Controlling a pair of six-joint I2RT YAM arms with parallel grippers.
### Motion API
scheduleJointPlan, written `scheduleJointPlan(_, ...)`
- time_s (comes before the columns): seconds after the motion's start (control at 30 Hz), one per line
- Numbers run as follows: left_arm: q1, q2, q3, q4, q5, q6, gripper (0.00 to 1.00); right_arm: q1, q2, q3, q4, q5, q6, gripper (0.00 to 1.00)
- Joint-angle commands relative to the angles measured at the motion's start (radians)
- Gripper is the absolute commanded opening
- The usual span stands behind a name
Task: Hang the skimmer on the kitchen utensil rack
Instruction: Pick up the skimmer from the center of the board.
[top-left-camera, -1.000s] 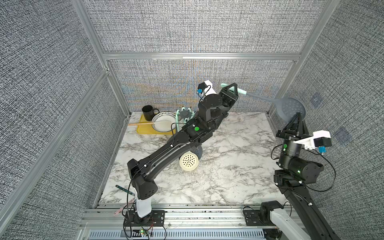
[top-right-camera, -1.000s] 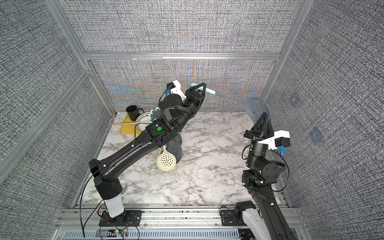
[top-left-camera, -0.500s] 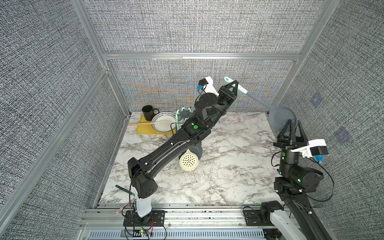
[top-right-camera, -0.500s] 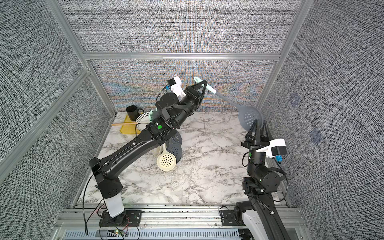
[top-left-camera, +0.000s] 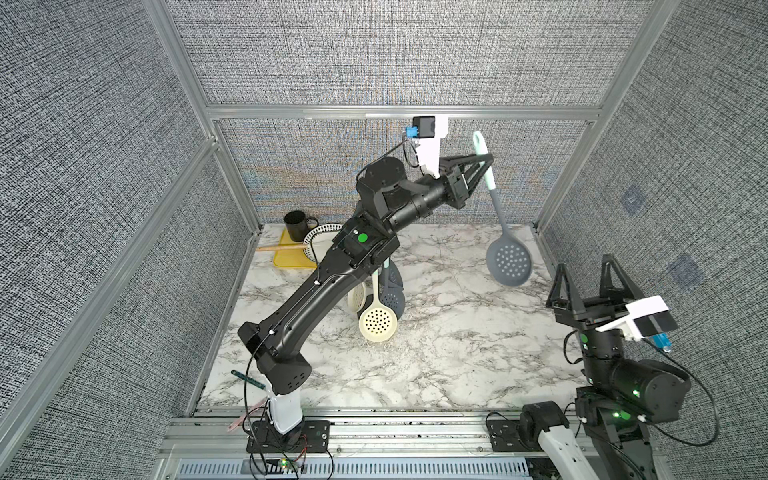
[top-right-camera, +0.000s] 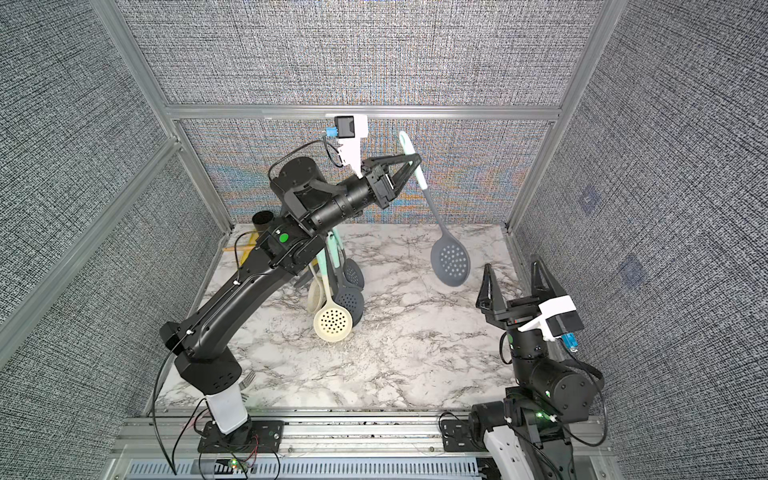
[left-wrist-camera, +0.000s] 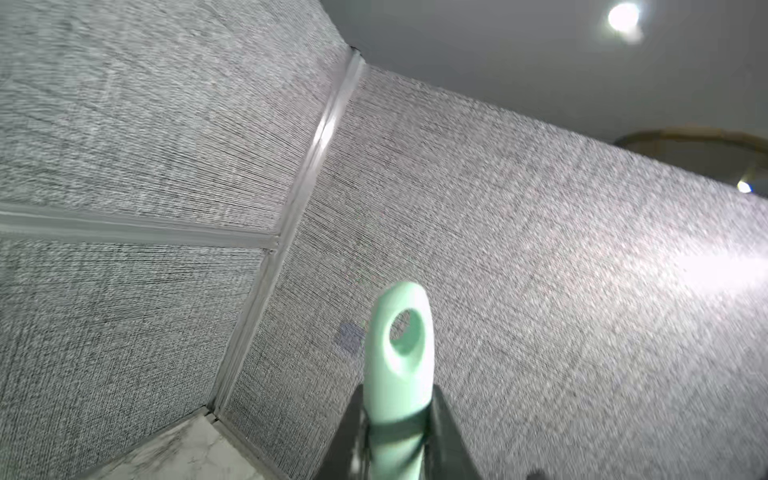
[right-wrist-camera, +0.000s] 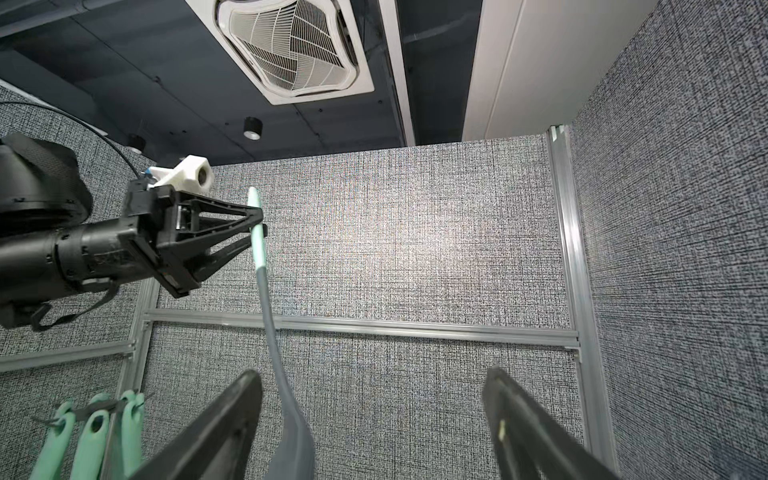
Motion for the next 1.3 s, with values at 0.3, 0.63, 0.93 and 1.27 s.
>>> scheduleJointPlan(0.3,-0.011,-0.388,-0.243,-0.617,0.057,0.511,0.02,0.001,0.137,0.283,-0.386,-0.309,0.06,0.86)
scheduleJointPlan(0.63,-0.011,-0.865,-0.884,-0.615,-0.122,0.592,0.01,0.002,0.245,0.175,-0.329,-0.383,0.138,0.86)
scheduleJointPlan(0.93,0.076,-1.001,-1.125,-0.485,-0.279,0.498,0.01,0.024,0.363,0.116,-0.292,-0.51,0.122,0.87)
scheduleJointPlan(1.27,0.303,-0.875,-1.03,-0.425,-0.038,0.51,0.01,0.223,0.486,0.098,-0.313,-0.298,0.018,0.88)
